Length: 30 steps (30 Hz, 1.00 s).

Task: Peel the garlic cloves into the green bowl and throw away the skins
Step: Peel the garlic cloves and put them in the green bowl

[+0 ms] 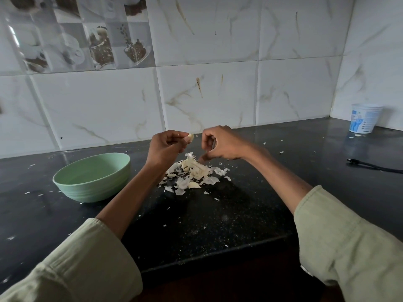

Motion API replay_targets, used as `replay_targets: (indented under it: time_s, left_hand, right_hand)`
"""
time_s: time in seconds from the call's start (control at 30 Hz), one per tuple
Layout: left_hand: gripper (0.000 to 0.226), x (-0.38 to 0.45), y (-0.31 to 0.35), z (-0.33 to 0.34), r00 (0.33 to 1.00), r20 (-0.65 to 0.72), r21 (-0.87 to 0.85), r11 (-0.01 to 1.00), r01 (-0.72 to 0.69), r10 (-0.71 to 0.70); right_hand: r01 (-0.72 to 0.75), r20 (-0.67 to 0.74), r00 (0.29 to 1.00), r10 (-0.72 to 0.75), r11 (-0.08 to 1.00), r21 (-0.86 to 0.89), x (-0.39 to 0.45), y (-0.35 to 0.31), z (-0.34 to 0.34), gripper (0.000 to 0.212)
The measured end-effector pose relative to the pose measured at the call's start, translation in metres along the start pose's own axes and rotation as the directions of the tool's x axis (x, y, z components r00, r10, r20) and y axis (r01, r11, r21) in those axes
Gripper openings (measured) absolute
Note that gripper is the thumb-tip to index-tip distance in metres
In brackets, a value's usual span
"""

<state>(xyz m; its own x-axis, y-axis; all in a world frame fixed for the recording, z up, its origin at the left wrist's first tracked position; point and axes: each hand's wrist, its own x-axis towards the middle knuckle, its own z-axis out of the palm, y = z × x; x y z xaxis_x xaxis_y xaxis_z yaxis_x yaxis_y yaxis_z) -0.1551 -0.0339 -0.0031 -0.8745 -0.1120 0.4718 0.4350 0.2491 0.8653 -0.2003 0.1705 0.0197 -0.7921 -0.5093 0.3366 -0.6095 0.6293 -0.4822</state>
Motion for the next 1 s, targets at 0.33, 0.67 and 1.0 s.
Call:
replay_targets:
  time_s: [0.33, 0.67, 1.0]
  left_hand:
    - [0.012, 0.003, -0.004, 0.004, 0.999, 0.048, 0.042, 0.999, 0.019, -0.022]
    - [0.025, 0.002, -0.001, 0.005, 0.983, 0.131, -0.051, 0.99, 0.134, -0.126]
    - [0.022, 0.002, -0.001, 0.004, 0.99, 0.137, 0.028, 0.999, 0.023, -0.027]
  right_hand:
    - [0.28, -0.341, 0.905, -0.254, 0.96, 0.027, -0.004, -0.022, -0.003, 0.025]
    - [0.33, -0.293, 0.904, -0.311, 0.944, 0.016, -0.004, -0.03, 0.006, 0.027]
    - [0.295, -0.34, 0.904, -0.258, 0.954, 0.061, -0.006, -0.031, 0.005, 0.026]
